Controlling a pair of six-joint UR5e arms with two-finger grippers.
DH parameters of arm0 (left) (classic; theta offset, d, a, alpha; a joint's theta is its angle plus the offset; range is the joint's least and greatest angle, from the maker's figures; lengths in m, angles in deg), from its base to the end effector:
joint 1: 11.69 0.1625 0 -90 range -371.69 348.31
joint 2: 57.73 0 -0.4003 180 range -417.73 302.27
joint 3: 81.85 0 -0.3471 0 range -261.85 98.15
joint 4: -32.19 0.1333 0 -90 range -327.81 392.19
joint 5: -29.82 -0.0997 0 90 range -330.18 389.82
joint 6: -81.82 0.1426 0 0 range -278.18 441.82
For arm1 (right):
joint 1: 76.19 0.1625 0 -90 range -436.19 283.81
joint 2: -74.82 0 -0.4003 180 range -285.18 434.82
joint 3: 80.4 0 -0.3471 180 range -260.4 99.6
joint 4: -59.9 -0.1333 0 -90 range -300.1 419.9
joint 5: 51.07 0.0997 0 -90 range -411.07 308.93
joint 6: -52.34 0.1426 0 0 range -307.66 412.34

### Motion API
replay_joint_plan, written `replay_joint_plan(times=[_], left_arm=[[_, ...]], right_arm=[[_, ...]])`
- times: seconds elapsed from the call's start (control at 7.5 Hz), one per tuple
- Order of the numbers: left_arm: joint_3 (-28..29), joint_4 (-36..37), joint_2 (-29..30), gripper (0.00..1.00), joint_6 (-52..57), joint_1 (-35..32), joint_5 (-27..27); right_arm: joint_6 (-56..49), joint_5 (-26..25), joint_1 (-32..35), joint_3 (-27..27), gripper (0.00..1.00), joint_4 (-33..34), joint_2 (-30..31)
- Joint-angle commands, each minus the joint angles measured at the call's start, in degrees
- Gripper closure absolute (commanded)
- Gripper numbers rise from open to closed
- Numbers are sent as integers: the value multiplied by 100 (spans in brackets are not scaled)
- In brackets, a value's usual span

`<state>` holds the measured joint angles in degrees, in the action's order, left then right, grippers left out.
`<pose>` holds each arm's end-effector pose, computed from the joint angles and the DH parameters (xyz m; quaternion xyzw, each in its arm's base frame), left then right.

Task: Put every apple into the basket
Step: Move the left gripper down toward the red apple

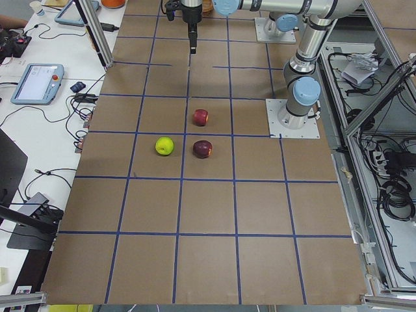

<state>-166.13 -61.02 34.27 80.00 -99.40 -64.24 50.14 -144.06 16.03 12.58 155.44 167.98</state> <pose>-0.1047 -0.4659 0.4437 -0.0360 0.9987 -0.0043 0.0354 0.1428 -0.4332 0.4315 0.0372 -0.9977 0.0499 0.0260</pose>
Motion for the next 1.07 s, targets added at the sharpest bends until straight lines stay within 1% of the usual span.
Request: replay_joint_plan(times=[0.0, 0.13, 0.27, 0.4, 0.53, 0.67, 0.8, 0.93], left_arm=[[0, -47, -24, 0, 14, 17, -7], [-122, -91, -76, 0, 23, 9, -15], [-271, -161, -51, 0, 319, 52, -24], [-542, -110, -146, 0, 713, 235, -68], [-597, -109, -199, 0, 1448, 690, 27], [-728, -101, -34, 0, 2152, 1190, 385], [-938, -57, 80, 0, 2211, 1386, 606], [-1349, 570, 168, 0, 2238, 1406, 591]], right_arm=[[0, 0, 7, 9, 0, 0, 0], [0, 0, 7, 9, 0, 0, 8], [0, 0, 7, 9, 0, 0, 0], [0, 0, -2, 9, 0, 0, 0], [0, 0, 7, 9, 0, 0, 0], [0, 0, -2, 9, 0, 0, 0], [0, 0, 7, 9, 0, 0, 0], [0, 0, 7, 9, 0, 0, 0]])
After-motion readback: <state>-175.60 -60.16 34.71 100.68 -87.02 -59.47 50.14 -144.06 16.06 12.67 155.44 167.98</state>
